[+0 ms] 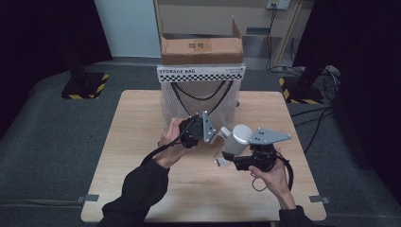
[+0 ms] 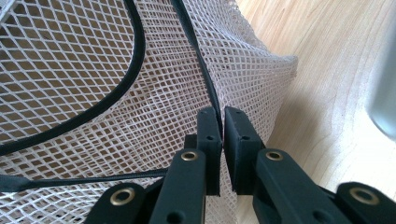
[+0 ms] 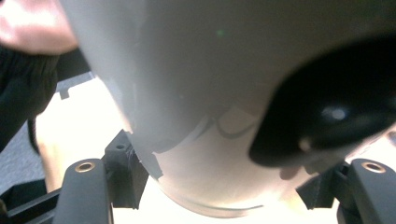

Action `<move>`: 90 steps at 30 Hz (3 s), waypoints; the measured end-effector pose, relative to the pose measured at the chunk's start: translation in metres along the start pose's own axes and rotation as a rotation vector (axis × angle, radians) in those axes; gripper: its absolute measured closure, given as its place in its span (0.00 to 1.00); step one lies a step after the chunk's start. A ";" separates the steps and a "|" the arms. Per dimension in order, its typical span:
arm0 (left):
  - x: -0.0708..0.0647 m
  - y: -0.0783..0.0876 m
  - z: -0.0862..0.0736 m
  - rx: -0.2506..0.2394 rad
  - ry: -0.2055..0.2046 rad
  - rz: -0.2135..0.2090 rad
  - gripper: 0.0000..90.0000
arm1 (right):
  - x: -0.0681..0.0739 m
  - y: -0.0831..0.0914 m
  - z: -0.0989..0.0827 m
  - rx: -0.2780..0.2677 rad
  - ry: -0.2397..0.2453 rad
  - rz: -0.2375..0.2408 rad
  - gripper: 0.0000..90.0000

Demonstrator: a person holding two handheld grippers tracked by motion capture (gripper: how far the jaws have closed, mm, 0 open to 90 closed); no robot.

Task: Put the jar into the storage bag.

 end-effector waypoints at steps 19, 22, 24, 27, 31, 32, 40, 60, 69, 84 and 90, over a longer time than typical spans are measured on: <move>0.000 -0.002 -0.001 -0.004 0.006 -0.005 0.94 | -0.021 -0.011 0.080 -0.127 0.065 -0.066 0.35; 0.001 -0.001 -0.001 -0.003 0.003 -0.005 0.94 | -0.023 -0.014 0.087 -0.142 0.059 -0.066 0.35; 0.001 -0.001 0.000 0.000 0.002 -0.005 0.94 | -0.023 -0.015 0.089 -0.142 0.060 -0.070 0.35; 0.000 -0.002 0.000 -0.006 0.001 -0.003 0.94 | -0.023 -0.022 0.097 -0.141 0.070 -0.075 0.35; 0.001 -0.002 0.000 0.009 -0.012 -0.007 0.94 | -0.023 -0.032 0.106 -0.155 0.077 -0.077 0.35; 0.001 -0.001 0.000 0.008 -0.011 -0.006 0.94 | -0.023 -0.035 0.109 -0.159 0.082 -0.077 0.35; 0.001 -0.001 0.000 0.006 -0.014 -0.007 0.94 | -0.025 -0.062 0.118 -0.171 0.112 -0.072 0.35; 0.001 0.000 -0.001 -0.009 0.004 -0.009 0.94 | -0.041 -0.108 0.089 -0.026 0.196 -0.010 0.35; 0.003 0.003 0.000 -0.019 0.013 -0.007 0.95 | -0.044 -0.117 0.072 0.048 0.179 -0.006 0.35; -0.001 -0.009 -0.006 0.012 0.020 -0.029 0.99 | -0.059 -0.110 0.060 0.011 0.102 -0.079 0.66; -0.006 -0.017 -0.010 0.036 0.006 -0.033 0.99 | -0.060 -0.094 0.075 -0.033 0.066 -0.095 0.66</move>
Point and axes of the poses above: each handheld gripper's, and its own axes: y roughly backward along the jaws, z roughly out of its top, x roughly to its left, the point moved 1 cm from there along -y, roughly forward along the jaws, and after that the axes turned 10 degrees about -x, right-handed, at the moved point
